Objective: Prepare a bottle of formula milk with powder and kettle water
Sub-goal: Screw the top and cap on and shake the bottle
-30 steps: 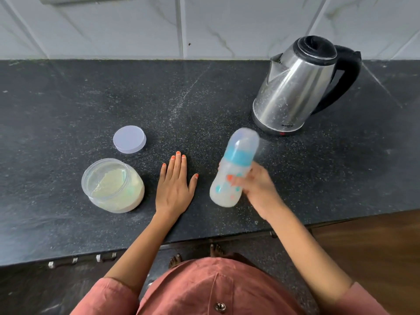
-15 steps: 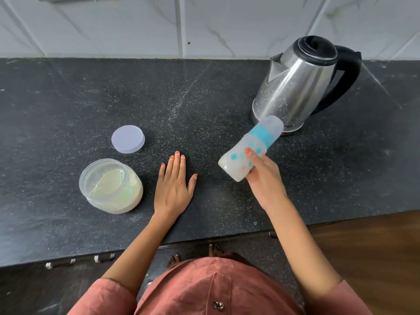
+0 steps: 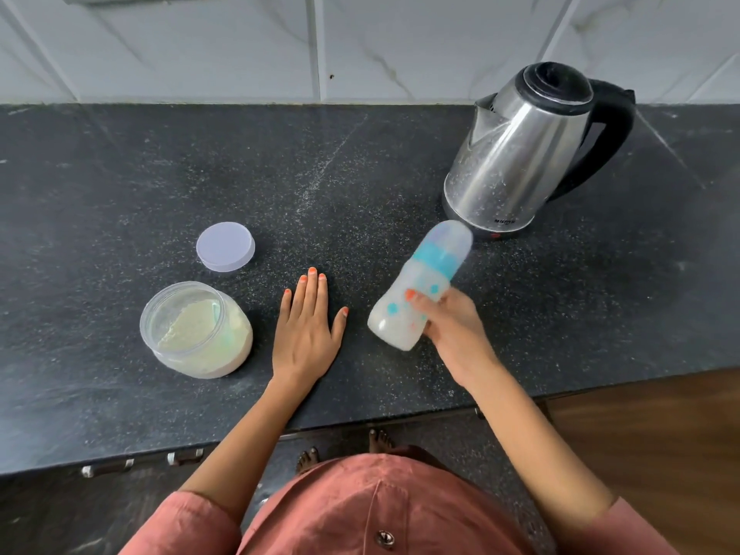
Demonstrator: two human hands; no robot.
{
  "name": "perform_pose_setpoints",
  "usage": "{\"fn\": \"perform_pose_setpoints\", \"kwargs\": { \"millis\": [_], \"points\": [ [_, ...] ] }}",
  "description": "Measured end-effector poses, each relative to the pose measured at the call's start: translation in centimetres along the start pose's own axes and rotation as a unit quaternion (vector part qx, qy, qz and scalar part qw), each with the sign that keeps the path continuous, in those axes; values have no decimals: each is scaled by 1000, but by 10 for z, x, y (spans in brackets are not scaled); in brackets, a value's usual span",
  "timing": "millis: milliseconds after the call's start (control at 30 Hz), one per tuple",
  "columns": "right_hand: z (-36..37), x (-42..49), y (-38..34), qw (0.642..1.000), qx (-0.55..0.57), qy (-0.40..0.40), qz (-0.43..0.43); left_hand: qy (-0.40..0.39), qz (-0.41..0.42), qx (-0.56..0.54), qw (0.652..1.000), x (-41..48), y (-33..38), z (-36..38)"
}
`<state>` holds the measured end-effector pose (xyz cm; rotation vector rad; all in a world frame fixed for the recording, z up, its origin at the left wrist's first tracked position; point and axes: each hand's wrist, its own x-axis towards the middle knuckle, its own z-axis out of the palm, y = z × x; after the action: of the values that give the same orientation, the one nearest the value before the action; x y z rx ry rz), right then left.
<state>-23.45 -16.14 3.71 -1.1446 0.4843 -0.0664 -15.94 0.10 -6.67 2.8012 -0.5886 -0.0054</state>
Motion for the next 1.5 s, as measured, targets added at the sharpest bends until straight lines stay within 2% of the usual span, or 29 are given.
{"fn": "perform_pose_setpoints", "kwargs": {
  "millis": [67,100,133,233,300,400,467,500,567,667,733,833,867,900,967,1033,1067,1100,1167,1233,1300,1400,1433,1500],
  "points": [
    [0,-11,4,992,-114,-47,13,0,-3,0,1000,0,0,0],
    [-1,-11,3,992,-120,-44,11,0,-2,0,1000,0,0,0],
    [-2,-8,0,996,-87,-26,4,0,-1,0,1000,0,0,-1],
    [-4,7,-11,990,122,65,-21,0,-2,-1,1000,0,0,0],
    [-3,9,-11,983,161,86,-34,1,-2,1,1000,0,1,0],
    [4,-7,1,1000,-8,8,-2,-2,-2,2,1000,0,0,0],
    [6,-16,5,994,-98,-37,15,-6,-3,4,1000,0,0,0],
    [5,-14,4,995,-90,-30,10,-5,-3,3,1000,0,0,0],
    [3,-5,-3,1000,12,24,-8,-3,-4,-1,1000,0,0,0],
    [0,8,-9,984,148,87,-42,-1,-4,-3,1000,0,0,0],
    [1,3,-2,993,100,62,-28,0,-3,-4,1000,0,1,-1],
    [1,-15,7,996,-84,-28,22,-1,0,-5,1000,0,1,-2],
    [1,-16,7,995,-97,-32,23,-1,-1,-5,1000,0,1,-2],
    [0,-13,5,997,-74,-17,14,-1,-1,-6,1000,0,0,-2],
    [0,-4,-3,998,52,45,-7,0,-3,-6,1000,0,0,-1],
    [1,5,-8,981,172,90,-27,2,-2,-4,1000,0,1,-1],
    [2,6,-7,979,181,89,-27,3,-2,-3,1000,0,1,-1],
    [4,3,-4,986,148,74,-18,3,-3,-2,1000,-1,0,-1],
    [4,-8,3,1000,-10,9,3,2,-3,-1,1000,-1,0,-1],
    [2,-16,5,993,-107,-36,18,2,-3,0,1000,0,1,-1],
    [0,-12,2,999,-35,-10,9,3,-3,-1,1000,0,1,-1],
    [-3,3,-9,983,170,74,-16,2,-3,2,1000,0,0,0],
    [-2,5,-9,979,188,78,-22,1,-3,1,1000,0,0,0],
    [0,0,-5,993,110,42,-15,0,-3,1,1000,0,0,0]
  ]
}}
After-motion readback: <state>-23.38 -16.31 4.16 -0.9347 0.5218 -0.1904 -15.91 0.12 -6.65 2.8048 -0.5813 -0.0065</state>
